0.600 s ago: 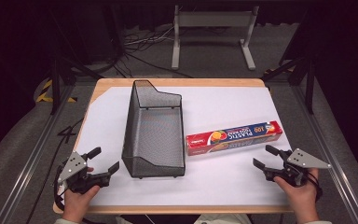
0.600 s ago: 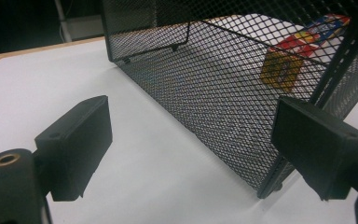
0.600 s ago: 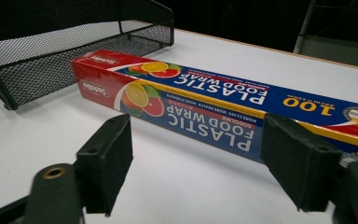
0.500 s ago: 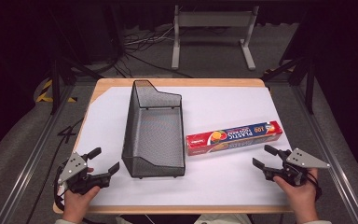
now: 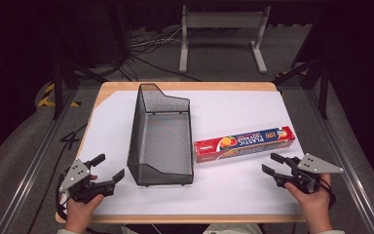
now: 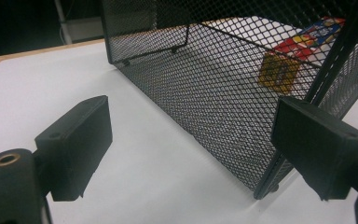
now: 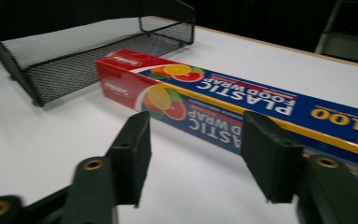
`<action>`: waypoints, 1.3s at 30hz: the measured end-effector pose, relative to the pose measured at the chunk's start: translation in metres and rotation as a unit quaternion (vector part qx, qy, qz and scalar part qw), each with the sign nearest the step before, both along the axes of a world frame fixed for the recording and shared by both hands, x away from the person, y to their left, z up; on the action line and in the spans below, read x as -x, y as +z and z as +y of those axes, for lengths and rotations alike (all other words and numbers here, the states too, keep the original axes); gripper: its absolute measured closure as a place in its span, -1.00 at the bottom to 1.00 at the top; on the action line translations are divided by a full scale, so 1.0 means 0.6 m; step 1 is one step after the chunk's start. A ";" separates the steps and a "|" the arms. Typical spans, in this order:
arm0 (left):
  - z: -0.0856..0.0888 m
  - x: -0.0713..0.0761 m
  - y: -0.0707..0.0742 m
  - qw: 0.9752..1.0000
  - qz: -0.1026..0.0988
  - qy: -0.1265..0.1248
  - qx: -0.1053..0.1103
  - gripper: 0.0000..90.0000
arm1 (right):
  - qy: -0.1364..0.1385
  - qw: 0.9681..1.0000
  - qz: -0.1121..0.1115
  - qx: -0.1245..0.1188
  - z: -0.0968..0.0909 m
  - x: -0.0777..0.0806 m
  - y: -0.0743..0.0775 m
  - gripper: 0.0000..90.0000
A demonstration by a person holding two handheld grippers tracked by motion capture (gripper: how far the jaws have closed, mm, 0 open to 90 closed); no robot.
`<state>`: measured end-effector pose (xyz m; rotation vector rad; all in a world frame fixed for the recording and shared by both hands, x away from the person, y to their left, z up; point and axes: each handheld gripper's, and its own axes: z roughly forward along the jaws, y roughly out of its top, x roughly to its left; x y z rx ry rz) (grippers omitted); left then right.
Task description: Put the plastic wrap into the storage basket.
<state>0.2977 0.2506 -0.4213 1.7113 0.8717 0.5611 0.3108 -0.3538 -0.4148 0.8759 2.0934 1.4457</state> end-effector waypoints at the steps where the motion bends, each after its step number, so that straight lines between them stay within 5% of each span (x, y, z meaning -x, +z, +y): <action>1: 0.000 0.001 0.001 1.000 -0.001 0.000 0.000 -0.71 | 0.006 1.000 0.002 0.003 0.004 0.000 0.004 0.20; 9: 0.000 0.003 0.001 1.000 0.000 0.000 -0.001 -0.71 | 0.054 0.997 0.048 0.013 0.027 -0.002 0.033 1.00; 26: 0.003 0.002 0.000 1.000 0.003 0.002 0.000 -0.71 | 0.126 0.989 0.046 0.057 0.095 -0.018 0.099 1.00; 39: 0.003 0.002 0.000 1.000 0.005 0.001 -0.003 -0.71 | 0.168 0.973 0.090 0.129 0.160 -0.057 0.139 1.00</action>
